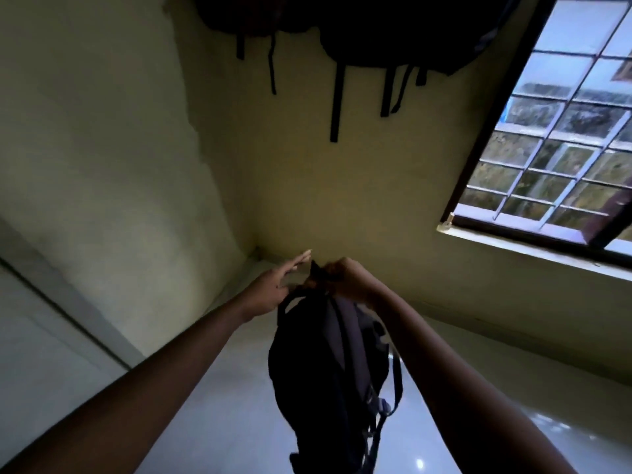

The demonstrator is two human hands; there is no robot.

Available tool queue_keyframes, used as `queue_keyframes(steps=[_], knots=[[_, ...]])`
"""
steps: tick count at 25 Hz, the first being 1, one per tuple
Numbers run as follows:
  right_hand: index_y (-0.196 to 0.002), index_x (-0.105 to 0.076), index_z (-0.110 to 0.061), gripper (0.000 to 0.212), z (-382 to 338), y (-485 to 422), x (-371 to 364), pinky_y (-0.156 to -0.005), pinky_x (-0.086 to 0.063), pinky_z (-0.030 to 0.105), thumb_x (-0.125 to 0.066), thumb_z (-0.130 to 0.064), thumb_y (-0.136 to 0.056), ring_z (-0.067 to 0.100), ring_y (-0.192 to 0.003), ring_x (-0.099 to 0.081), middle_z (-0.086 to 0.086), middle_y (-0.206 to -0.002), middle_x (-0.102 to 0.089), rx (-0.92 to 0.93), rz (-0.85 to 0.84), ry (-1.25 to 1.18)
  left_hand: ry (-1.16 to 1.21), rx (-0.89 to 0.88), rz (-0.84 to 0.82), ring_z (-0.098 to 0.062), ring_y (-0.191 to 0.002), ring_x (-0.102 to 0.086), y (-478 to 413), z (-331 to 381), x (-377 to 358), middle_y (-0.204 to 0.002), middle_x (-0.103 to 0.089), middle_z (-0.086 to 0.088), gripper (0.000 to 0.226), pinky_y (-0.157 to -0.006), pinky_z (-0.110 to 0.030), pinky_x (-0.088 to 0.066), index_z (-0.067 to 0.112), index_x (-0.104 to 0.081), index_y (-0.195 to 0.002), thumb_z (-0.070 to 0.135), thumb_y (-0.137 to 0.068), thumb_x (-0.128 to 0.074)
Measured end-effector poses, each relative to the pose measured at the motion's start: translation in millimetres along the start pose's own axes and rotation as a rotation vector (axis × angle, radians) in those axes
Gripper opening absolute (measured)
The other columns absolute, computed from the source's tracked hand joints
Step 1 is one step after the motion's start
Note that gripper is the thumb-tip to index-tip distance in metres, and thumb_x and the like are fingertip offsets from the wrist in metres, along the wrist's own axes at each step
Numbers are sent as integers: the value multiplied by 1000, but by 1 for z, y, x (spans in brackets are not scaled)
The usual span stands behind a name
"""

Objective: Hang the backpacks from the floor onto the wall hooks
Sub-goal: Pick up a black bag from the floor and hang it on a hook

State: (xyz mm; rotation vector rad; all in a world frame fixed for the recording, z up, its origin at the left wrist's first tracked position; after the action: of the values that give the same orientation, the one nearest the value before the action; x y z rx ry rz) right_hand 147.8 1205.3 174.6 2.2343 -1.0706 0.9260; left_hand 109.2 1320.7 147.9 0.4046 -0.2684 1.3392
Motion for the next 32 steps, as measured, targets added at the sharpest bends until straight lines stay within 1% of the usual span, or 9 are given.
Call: queue_keyframes(steps=[2,5,8,11,18,23,25,29,32], knots=[[-96,-69,-3,20,-17,-22,13,-62,-34,17,-57,-18,-90,9,-82,-45,10,-79,-63,54,-37,69,-35,18,5,-9,-130,-41,-25,-2,25,-142,-43,9,55,-109,-33,-38,23,-41,-139,14,-88,-59],[-83,-66,-14,14,-38,-61,37,-51,-37,10,-55,-16,-91,14,-78,-50,-6,-70,-52,101,-39,121,24,47,140,-21,-106,-62,-61,1,70,-115,-68,-7,31,-89,-34,-48,15,-66,-112,26,-83,-64],[-103,-71,-10,23,-56,-105,73,-46,-37,5,-60,-24,-88,4,-60,-51,2,-84,-64,124,59,77,150,-33,369,-14,-83,-60,-79,22,131,-75,-71,3,7,-67,-25,-42,21,-73,-83,18,-81,-68],[-102,-73,-13,22,-78,-146,98,-49,-41,3,-67,-22,-83,-2,-56,-53,-3,-83,-69,151,143,-146,122,-149,492,-13,-70,-62,-87,47,188,-54,-69,16,16,-62,-24,-43,21,-74,-70,10,-79,-68],[-83,-72,-17,8,-174,-268,137,-57,-43,17,-65,-13,-84,4,-58,-56,-6,-67,-63,294,146,-598,-91,-384,931,6,-59,-63,-86,111,336,-57,-68,19,9,-59,-8,-47,8,-75,-82,6,-74,-72],[-76,-64,-15,10,-266,-336,172,-55,-48,20,-62,-11,-85,13,-59,-59,2,-69,-64,485,-78,-841,-153,-391,1157,-24,-74,-67,-93,155,421,-72,-69,1,11,-76,-43,-54,5,-75,-83,12,-78,-70],[-81,-65,-15,4,-301,-361,187,-56,-52,21,-64,-14,-85,13,-58,-62,2,-72,-66,583,-180,-890,-183,-410,1228,-23,-73,-66,-97,176,455,-71,-68,-2,11,-81,-46,-53,5,-75,-83,13,-78,-70],[-88,-68,-19,8,-360,-406,226,-50,-51,14,-62,-14,-87,6,-61,-62,0,-81,-65,750,-234,-910,-338,-425,1313,-6,-68,-65,-103,227,510,-75,-68,2,9,-81,-31,-54,9,-76,-81,14,-79,-68],[-98,-70,-19,15,-401,-436,256,-63,-49,13,-65,-14,-84,2,-78,-61,-7,-85,-67,843,-230,-902,-457,-381,1393,8,-61,-61,-103,262,555,-74,-65,6,13,-68,-11,-50,7,-75,-86,14,-80,-66]])
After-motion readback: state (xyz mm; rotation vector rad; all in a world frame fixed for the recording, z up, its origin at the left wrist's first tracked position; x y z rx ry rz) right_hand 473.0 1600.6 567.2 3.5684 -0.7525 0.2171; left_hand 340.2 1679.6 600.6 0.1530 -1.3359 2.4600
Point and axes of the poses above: each hand's wrist, its own y-axis away from the middle knuckle, its own x-axis out of the back of the hand, z = x × y, the point moved 8 cm from there along -y, towards the middle knuckle
